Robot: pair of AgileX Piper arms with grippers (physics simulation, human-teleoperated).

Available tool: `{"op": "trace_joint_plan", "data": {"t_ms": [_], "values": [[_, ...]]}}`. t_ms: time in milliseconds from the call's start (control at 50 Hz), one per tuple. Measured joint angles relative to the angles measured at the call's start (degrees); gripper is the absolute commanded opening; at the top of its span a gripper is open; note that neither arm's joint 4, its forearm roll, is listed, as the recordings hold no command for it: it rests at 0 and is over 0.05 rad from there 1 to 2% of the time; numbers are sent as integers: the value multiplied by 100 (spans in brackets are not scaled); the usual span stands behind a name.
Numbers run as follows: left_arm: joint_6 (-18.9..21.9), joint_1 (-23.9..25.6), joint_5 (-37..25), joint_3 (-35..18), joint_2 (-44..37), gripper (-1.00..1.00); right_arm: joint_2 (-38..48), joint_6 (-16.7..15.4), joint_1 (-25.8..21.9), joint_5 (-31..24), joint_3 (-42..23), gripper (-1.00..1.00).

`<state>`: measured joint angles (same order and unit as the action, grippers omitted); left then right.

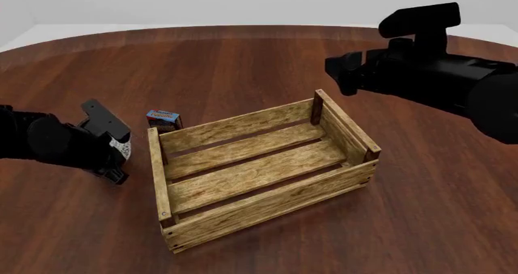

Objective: Stack the right bowl on the left bowl and place them in the tray.

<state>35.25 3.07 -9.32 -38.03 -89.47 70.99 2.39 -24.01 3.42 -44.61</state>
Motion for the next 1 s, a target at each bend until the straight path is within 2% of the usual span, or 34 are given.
{"op": "trace_joint_plan", "data": {"t_ms": [440,1000], "values": [[95,5,-689,-261,918,-100,-156,45,-46,-64,28,100],[216,552,-1424,-1017,1396,-100,-415,85,-85,-178,60,100]]}}
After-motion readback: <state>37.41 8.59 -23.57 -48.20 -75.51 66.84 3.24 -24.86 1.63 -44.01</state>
